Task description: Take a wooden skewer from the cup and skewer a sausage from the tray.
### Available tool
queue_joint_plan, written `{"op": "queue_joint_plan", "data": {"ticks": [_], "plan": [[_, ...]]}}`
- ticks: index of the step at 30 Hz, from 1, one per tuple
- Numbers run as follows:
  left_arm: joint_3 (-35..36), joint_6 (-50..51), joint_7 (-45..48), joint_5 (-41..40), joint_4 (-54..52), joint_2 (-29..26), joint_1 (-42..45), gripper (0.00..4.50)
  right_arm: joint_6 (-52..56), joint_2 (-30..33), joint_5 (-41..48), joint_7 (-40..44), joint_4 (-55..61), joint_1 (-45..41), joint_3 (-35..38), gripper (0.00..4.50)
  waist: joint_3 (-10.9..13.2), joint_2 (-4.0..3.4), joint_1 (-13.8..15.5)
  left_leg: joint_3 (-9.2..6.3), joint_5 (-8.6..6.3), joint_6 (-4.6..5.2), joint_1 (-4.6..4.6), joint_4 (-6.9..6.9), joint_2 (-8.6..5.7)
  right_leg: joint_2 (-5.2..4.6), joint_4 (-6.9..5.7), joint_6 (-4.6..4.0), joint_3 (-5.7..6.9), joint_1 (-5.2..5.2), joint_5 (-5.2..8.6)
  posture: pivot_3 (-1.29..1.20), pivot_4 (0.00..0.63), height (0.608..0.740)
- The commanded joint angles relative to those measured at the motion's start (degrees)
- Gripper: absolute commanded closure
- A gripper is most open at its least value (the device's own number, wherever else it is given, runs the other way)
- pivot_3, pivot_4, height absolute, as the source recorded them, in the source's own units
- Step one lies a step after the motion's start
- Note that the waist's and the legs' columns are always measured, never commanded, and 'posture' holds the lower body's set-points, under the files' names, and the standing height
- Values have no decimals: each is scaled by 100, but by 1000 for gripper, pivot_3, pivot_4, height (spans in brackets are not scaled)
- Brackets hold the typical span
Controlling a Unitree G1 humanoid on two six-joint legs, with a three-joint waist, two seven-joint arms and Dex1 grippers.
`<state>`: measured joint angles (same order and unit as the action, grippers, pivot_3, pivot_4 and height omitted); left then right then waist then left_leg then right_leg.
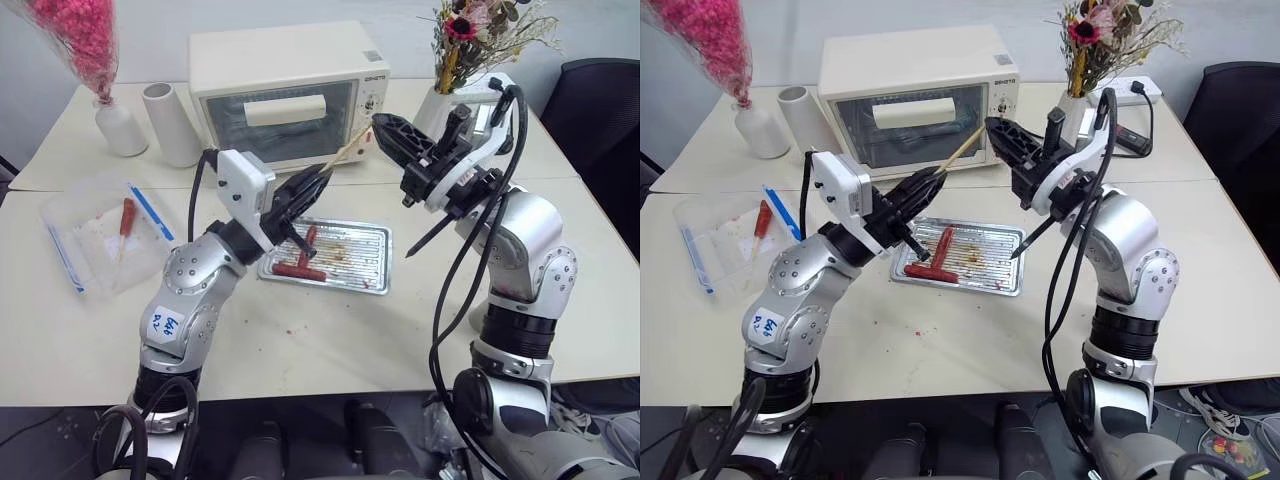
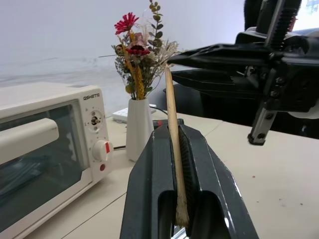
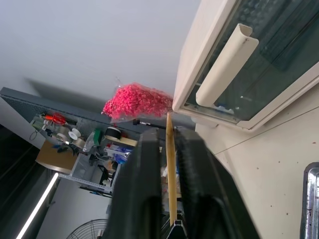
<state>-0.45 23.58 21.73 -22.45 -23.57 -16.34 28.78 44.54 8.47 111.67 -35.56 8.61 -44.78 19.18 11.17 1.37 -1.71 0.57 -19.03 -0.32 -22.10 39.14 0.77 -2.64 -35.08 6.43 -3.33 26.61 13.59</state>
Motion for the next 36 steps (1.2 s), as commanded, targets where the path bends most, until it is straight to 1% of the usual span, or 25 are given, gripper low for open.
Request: {"op": "queue_joint_plan", "data": {"ticks": [1, 3, 6, 8, 10, 12, 13, 16, 19, 20, 24, 27, 29, 32, 36], "plan": [[117, -88, 12, 12, -116, -49, 28, 4500, 42, 115, 133, 67, 211, -121, 46, 2633, 0, 0, 1, 0, 0, 0, 0, 0, 0, 0, 0, 0, 0, 0, 0, 0, 150, 740], [194, -71, 29, 17, -140, -126, 9, 4500, 163, 437, 133, 157, 111, -129, -58, 1989, 0, 0, 2, 0, 0, 0, -1, 0, 0, -1, 1, 0, 0, 0, 0, 0, 150, 740], [509, 78, 128, -93, -255, -448, -53, 4500, 583, 1253, -414, 697, -157, -300, -341, 1036, 1, -1, 1, 0, -1, 1, -2, 0, -1, -3, 5, 0, 1, -1, 0, 0, 150, 740], [1016, 378, 349, -403, -474, -948, -288, 4500, 1044, 1944, -1399, 1521, -296, -632, -835, 1036, 3, -5, -36, 5, -1, 2, -1, 0, -1, -1, 6, 0, -1, 0, 0, 0, 150, 740], [1629, 731, 692, -801, -703, -1575, -674, 4500, 1360, 2584, -2697, 2506, -205, -966, -1650, 1036, 6, -12, -109, 13, -2, 4, 5, -8, 6, 5, 8, -2, -5, 2, 0, 0, 150, 740], [2115, 1021, 969, -1158, -855, -2058, -1017, 4500, 1372, 3012, -3776, 3372, -26, -1152, -2377, 1036, 6, -11, -141, 8, -3, 5, 9, -15, 15, 15, 7, -15, 3, 4, 7, 0, 150, 740], [2350, 1185, 1056, -1362, -917, -2243, -1161, 4500, 1346, 3095, -4140, 3704, 15, -1211, -2608, 1036, 6, -11, -139, 2, -4, 5, 10, -18, 18, 17, 24, -25, 9, 6, 13, 0, 150, 740], [2972, 1612, 1273, -1913, -1046, -2705, -1583, 4500, 1234, 3115, -4873, 4558, 57, -1374, -2988, 1036, 6, -11, -129, -9, -4, 5, 9, -23, 20, 19, 25, -33, 16, 7, 18, 0, 150, 740], [3474, 1924, 1485, -2336, -1213, -3023, -2024, 4500, 1111, 3147, -5560, 5358, 130, -1552, -3349, 1036, 7, -12, -117, -6, -4, 4, 5, -17, 11, 5, 23, -26, 14, 7, 13, 0, 150, 740], [3566, 1989, 1510, -2439, -1268, -3079, -2120, 4500, 1056, 3170, -5778, 5593, 143, -1593, -3454, 1036, 7, -12, -118, -5, -4, 4, 1, -15, 7, -1, 23, -18, 13, 7, 9, 0, 150, 740], [4100, 2224, 1741, -2778, -1606, -3274, -2898, 4500, 193, 3376, -7198, 7056, -35, -1898, -4271, 1036, 7, -11, -127, -4, -8, 2, -2, -17, 2, -11, 39, -9, 15, 1, 4, 0, 150, 740], [4503, 2270, 1865, -2924, -1754, -3308, -3406, 4500, -108, 3317, -7786, 7844, -351, -2055, -4537, 1036, 7, -11, -125, -5, -12, -1, -2, -20, 4, -20, 50, -11, 18, 1, 4, 0, 150, 740], [4678, 2269, 1856, -2979, -1823, -3313, -3582, 4500, -235, 3239, -8110, 8192, -488, -2093, -4678, 1036, 7, -11, -129, -6, -12, -2, -2, -22, 4, -51, 57, -18, 26, 3, 8, 0, 150, 740], [4822, 2253, 1737, -3049, -1855, -3314, -3676, 4500, -366, 2937, -8583, 8395, -794, -2085, -4784, 1036, 6, -11, -130, -8, -11, -4, 2, -22, 1, -58, 57, -22, 34, 3, 11, 0, 150, 740], [4922, 2227, 1630, -3072, -1915, -3293, -3746, 4500, -842, 2623, -9295, 8840, -1283, -2115, -5010, 1036, 7, -11, -143, -9, -8, -9, 7, -20, -7, -63, 43, -23, 35, 3, 11, 0, 150, 740]]}}
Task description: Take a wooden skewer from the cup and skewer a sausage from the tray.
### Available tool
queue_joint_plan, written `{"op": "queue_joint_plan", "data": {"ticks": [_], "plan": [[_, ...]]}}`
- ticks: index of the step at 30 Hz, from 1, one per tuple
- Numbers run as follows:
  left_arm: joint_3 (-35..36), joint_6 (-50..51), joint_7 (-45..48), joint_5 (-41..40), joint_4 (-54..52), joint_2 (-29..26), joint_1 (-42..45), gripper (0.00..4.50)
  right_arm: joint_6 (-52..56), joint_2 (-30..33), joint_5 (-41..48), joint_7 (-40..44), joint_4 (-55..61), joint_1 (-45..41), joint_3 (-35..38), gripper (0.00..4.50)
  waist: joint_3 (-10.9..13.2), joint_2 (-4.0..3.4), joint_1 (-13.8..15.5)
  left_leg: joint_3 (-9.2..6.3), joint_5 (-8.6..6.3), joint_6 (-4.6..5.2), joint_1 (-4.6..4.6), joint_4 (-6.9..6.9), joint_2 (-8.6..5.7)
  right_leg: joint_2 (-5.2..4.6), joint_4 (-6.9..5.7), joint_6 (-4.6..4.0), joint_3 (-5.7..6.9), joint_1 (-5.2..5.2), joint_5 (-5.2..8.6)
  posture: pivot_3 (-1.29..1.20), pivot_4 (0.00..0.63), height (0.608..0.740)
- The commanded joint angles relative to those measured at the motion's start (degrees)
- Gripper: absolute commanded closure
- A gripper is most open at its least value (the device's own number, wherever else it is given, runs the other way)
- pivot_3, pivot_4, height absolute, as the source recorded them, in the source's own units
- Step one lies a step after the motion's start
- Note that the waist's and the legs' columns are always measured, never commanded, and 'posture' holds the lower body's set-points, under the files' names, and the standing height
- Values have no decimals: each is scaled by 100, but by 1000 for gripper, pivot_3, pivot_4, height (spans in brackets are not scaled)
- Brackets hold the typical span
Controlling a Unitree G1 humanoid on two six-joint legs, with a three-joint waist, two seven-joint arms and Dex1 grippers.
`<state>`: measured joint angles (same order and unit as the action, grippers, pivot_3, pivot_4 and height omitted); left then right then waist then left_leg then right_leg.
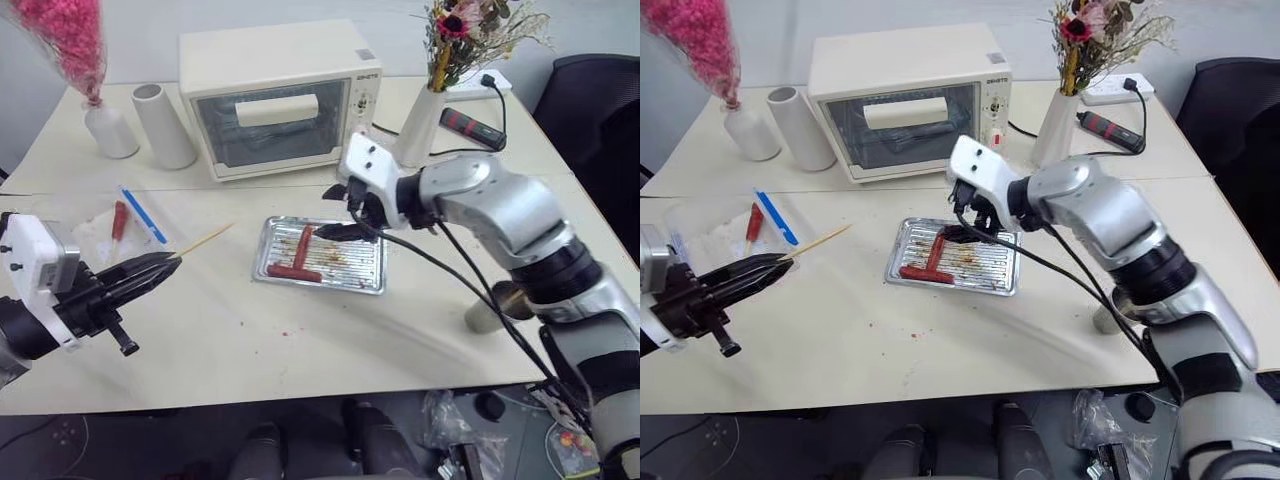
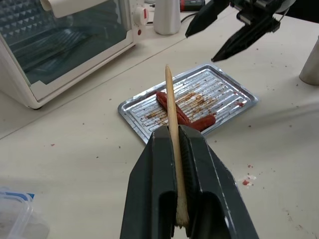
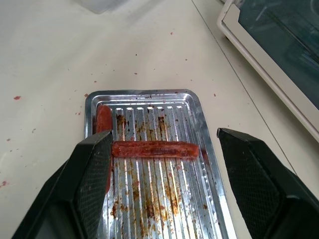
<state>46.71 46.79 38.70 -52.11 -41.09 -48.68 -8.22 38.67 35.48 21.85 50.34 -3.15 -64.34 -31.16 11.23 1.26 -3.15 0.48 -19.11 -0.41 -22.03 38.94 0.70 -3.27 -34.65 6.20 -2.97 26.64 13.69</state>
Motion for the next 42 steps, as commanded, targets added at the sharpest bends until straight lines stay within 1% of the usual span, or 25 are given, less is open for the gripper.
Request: {"op": "queue_joint_plan", "data": {"ticks": [1, 3, 7, 12, 17, 22, 34, 42], "plan": [[210, -101, -94, -117, -168, -55, -46, 4500, -208, -162, -352, 336, -161, -173, 44, 1212, 0, 0, 2, 0, 0, 0, 0, 0, -1, -2, -2, 0, 0, 0, 0, 0, 150, 740], [218, -106, -131, -155, -182, -52, -53, 4500, -83, -299, -410, 443, -140, -147, 91, 1599, 0, 0, 0, -2, 1, -1, 0, 0, -2, -3, -3, 0, 2, 0, 0, 0, 150, 740], [184, -138, -161, -146, -195, -70, -84, 4500, 394, -481, -417, 395, 556, 326, 68, 2831, 0, 0, 1, -9, 1, -2, 0, -1, -1, -4, -14, -3, 8, 1, 2, 0, 150, 740], [88, -166, -206, -145, -130, -163, 3, 4500, 725, -706, -614, 198, 945, 814, 17, 2831, -1, 1, 7, -18, 1, -3, -4, 1, -7, -15, -14, -7, 25, -1, 4, 0, 150, 740], [-15, -189, -206, -122, -45, -259, 114, 4500, 649, -1013, -963, -21, 586, 927, 24, 2831, -1, 1, -7, -17, 5, -10, 4, 3, -13, -18, -22, -7, 29, -1, 4, 0, 150, 740], [-87, -204, -216, -104, 1, -330, 223, 4500, 502, -1230, -1241, -69, 169, 965, 20, 2831, -1, 1, -5, -19, 10, -17, 7, 3, -13, -15, -31, -10, 32, -2, 5, 0, 150, 740], [-103, -256, -229, -29, 88, -404, 314, 4500, 224, -1468, -1675, 35, -276, 1089, -24, 2831, -1, 1, -7, -19, 11, -18, 7, 3, -15, -12, -35, -10, 33, -2, 4, 0, 150, 740], [-141, -288, -200, 23, 99, -413, 354, 4500, -285, -1545, -2125, 112, -757, 1136, -109, 2831, -1, 1, -11, -18, 12, -20, 7, 3, -15, -3, -37, -10, 33, -2, 4, 0, 150, 740]]}}
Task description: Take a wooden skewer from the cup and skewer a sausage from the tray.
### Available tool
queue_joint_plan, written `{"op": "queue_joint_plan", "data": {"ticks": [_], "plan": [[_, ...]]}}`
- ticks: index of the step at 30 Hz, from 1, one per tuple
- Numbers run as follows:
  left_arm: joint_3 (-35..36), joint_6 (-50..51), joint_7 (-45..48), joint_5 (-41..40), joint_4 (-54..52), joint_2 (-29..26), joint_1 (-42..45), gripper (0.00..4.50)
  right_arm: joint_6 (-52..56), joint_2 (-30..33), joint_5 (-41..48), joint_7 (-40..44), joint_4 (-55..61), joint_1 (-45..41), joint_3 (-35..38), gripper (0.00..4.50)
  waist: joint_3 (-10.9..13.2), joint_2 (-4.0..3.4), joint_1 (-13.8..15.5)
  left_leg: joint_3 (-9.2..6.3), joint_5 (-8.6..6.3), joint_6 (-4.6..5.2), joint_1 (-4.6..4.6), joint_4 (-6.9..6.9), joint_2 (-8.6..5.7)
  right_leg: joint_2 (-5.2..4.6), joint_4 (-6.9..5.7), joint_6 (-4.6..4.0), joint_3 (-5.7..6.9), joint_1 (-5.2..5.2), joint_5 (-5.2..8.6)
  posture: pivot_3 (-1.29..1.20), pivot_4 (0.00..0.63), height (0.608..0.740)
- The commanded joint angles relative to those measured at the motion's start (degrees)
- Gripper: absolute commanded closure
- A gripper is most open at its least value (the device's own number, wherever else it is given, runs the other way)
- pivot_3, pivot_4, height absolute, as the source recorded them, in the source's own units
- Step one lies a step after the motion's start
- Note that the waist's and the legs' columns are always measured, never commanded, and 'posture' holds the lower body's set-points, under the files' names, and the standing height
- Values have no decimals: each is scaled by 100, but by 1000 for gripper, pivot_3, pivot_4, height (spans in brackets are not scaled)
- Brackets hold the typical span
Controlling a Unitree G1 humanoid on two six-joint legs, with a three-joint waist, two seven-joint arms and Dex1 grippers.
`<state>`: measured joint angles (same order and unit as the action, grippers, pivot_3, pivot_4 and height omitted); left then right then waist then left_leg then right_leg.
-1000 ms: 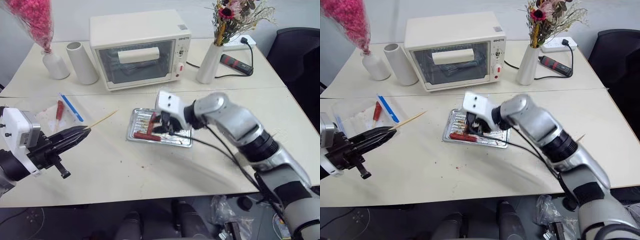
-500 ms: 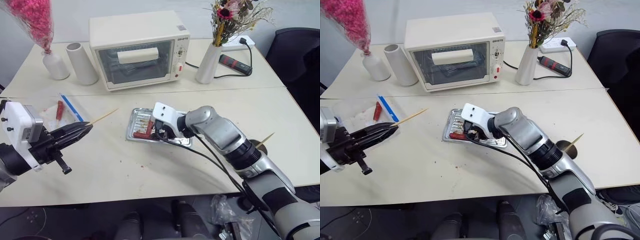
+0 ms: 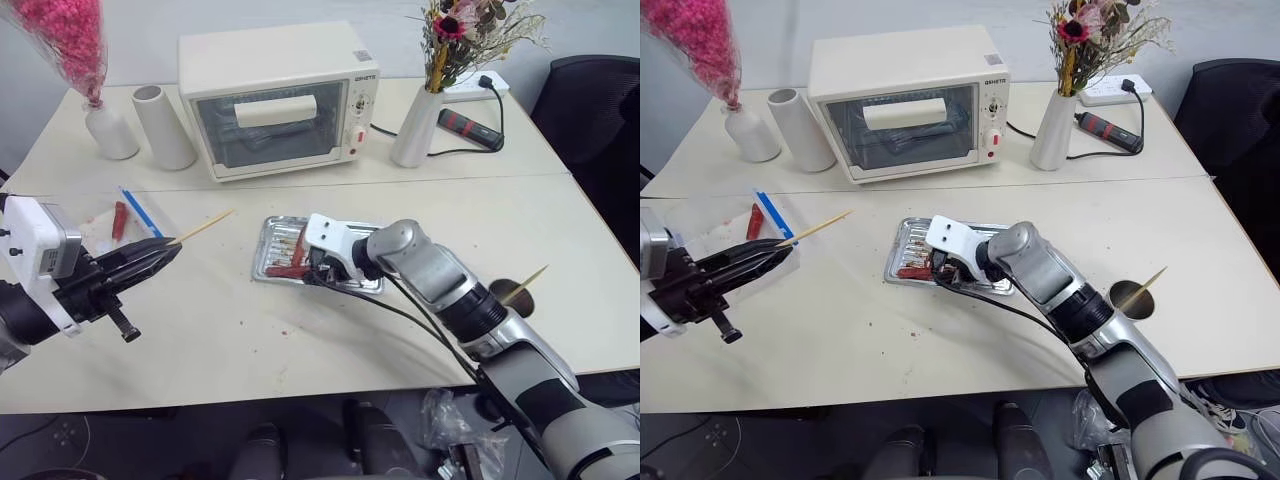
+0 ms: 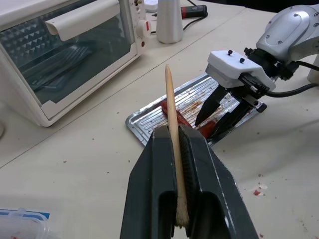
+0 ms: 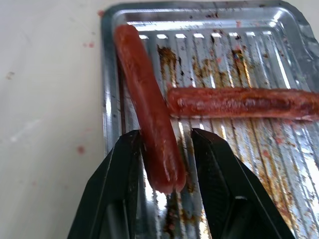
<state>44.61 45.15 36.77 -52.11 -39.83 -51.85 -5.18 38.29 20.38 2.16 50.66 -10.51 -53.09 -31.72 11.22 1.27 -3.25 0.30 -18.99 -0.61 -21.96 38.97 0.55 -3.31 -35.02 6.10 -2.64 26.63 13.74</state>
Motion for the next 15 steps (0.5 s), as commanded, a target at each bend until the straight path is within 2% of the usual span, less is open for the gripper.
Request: {"op": "queue_joint_plan", "data": {"ticks": [1, 4, 7, 10, 15], "plan": [[65, -129, -4, 28, -26, -96, 51, 4500, -301, -29, -189, 125, -32, 25, -65, 2831, 0, 0, -1, 0, 0, 0, 0, 0, 0, 2, -2, 0, 0, 0, 0, 0, 150, 740], [50, -144, 8, 42, -25, -94, 59, 4500, -393, -42, -256, 233, -54, 59, -57, 2831, 0, 0, 0, 0, 0, -1, 2, 0, 0, 5, -3, 0, 0, -2, 0, 0, 150, 740], [7, -169, 10, 68, -25, -77, 67, 4500, -460, -74, -315, 289, -96, 86, -41, 3414, 0, 0, -2, 0, 0, -1, 5, 0, 0, 8, -3, 0, -1, -3, 0, 0, 150, 740], [-35, -188, 9, 71, -26, -73, 79, 4500, -473, -100, -329, 359, -67, 102, 11, 4220, 0, 0, -2, 1, 1, -1, 11, 0, 1, 8, -4, 0, -2, -6, 0, 0, 150, 740], [-118, -219, 96, 59, -5, -85, 72, 4500, -282, 34, -147, 715, 337, 84, 163, 4306, 0, 0, 1, 2, 0, -1, 18, 0, 1, 8, -5, 0, -3, -13, 0, 0, 150, 740]]}}
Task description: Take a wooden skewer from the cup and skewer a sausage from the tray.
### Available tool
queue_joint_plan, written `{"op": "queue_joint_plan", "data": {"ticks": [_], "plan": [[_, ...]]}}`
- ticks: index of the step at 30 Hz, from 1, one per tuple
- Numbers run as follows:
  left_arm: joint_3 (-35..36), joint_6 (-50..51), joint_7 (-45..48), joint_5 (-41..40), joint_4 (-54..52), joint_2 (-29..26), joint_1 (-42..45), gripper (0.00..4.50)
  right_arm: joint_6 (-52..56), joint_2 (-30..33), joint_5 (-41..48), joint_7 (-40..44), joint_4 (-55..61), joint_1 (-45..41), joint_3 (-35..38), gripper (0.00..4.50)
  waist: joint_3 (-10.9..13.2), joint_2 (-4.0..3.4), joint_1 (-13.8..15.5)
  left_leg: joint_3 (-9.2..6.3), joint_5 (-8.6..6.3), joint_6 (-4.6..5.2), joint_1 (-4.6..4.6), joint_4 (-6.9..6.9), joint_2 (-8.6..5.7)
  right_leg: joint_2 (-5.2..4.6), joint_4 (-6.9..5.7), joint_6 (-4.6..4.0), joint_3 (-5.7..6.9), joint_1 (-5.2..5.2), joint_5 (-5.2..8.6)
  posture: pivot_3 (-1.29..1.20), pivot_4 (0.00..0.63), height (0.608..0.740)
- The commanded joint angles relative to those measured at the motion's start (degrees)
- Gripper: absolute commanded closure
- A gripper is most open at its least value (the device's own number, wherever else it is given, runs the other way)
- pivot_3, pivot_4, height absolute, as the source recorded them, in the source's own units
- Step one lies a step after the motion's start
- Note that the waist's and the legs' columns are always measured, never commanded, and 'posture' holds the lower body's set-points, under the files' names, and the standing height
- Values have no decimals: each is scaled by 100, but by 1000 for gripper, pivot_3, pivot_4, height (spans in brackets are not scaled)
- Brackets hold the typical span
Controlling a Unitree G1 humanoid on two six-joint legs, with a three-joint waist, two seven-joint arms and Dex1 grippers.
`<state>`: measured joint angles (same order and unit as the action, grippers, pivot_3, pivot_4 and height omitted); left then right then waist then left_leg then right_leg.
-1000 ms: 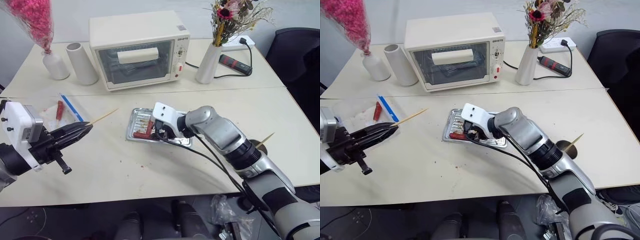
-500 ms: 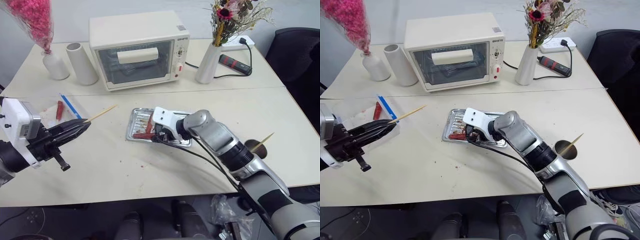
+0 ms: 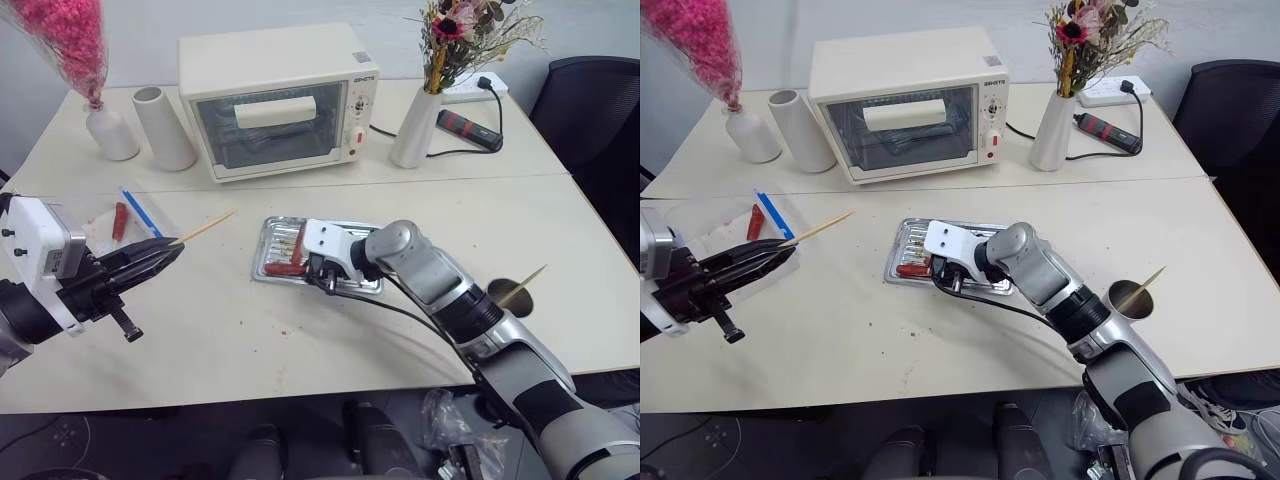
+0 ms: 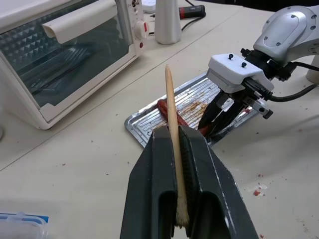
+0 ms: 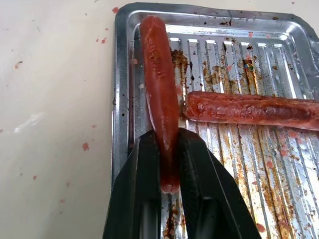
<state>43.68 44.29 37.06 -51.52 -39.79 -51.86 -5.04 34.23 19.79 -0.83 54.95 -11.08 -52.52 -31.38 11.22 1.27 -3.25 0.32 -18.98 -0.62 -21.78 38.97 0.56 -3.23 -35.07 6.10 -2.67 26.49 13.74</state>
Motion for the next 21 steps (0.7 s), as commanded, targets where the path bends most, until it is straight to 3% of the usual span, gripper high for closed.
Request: {"op": "queue_joint_plan", "data": {"ticks": [1, 8, 14, 21], "plan": [[-57, -139, 119, -4, 1, -103, 52, 4500, 172, 162, 207, 406, 502, -1, 176, 4306, 0, 0, 3, 0, 0, 0, 0, 0, 0, 0, 0, 0, 0, 0, 0, 0, 150, 740], [-324, -240, 723, 90, 252, -464, 107, 4500, 326, 996, 880, 1667, 1024, -552, 693, 4306, 1, -2, 7, 1, 0, 1, 0, 0, -3, 7, 1, 0, 2, -1, 0, 0, 150, 740], [-546, -239, 1432, -1, 348, -884, 134, 4500, -479, 1789, 1185, 2830, 795, -935, 1005, 4306, 1, -2, 2, 6, -3, 5, 6, -6, 4, 26, 9, -5, 0, -3, 3, 0, 150, 740], [-956, -367, 1689, 123, 519, -1077, 533, 4500, -827, 2019, 1309, 3349, 697, -1061, 1146, 4306, 2, -2, -1, 26, -4, 4, 21, -7, 12, 45, 0, -5, -23, -5, 3, 0, 150, 740]]}}
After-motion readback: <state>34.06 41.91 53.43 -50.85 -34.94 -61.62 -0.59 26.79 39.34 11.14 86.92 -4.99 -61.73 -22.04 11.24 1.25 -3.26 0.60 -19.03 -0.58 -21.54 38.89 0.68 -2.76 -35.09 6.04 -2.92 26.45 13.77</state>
